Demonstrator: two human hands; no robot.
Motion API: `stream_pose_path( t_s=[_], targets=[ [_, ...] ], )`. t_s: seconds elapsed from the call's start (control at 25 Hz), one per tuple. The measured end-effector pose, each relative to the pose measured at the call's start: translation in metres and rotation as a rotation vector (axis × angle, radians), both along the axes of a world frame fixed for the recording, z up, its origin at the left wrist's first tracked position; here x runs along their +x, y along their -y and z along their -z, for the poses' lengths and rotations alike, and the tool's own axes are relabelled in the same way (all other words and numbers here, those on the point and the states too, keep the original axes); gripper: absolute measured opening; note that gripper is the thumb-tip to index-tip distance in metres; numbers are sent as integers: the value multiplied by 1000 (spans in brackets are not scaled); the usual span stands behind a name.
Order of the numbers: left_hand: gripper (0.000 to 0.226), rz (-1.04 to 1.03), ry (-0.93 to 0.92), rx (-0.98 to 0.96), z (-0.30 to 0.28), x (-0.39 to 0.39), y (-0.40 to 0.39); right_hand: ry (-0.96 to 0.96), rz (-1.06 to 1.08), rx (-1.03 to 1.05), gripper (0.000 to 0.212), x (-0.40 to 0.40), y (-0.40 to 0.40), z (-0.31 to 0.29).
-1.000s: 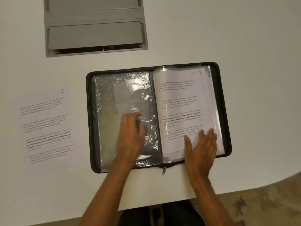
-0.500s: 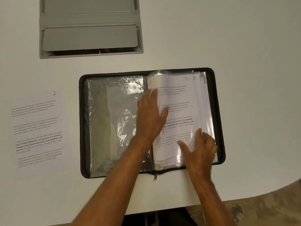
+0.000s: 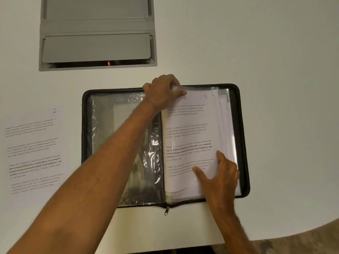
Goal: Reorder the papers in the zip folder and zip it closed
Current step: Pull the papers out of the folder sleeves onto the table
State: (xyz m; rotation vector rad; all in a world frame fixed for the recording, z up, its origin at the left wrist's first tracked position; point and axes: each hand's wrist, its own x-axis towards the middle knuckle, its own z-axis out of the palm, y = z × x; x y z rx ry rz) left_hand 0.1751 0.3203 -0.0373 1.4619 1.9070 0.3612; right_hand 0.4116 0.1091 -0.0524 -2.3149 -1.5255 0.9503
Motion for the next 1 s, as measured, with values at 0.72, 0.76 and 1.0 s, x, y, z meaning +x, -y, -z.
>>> stream_pose_path(
  t_s=[0.72, 0.76, 1.0],
  targets=[
    [14, -200, 506, 120, 3, 0, 13, -380, -79, -32, 40, -15, -210, -1],
    [13, -212, 494, 153, 3, 1, 13, -384, -78, -20, 39, -16, -211, -2],
    [16, -350, 414, 296, 19, 3, 23, -189, -430, 169, 54, -28, -226, 0]
  ],
)
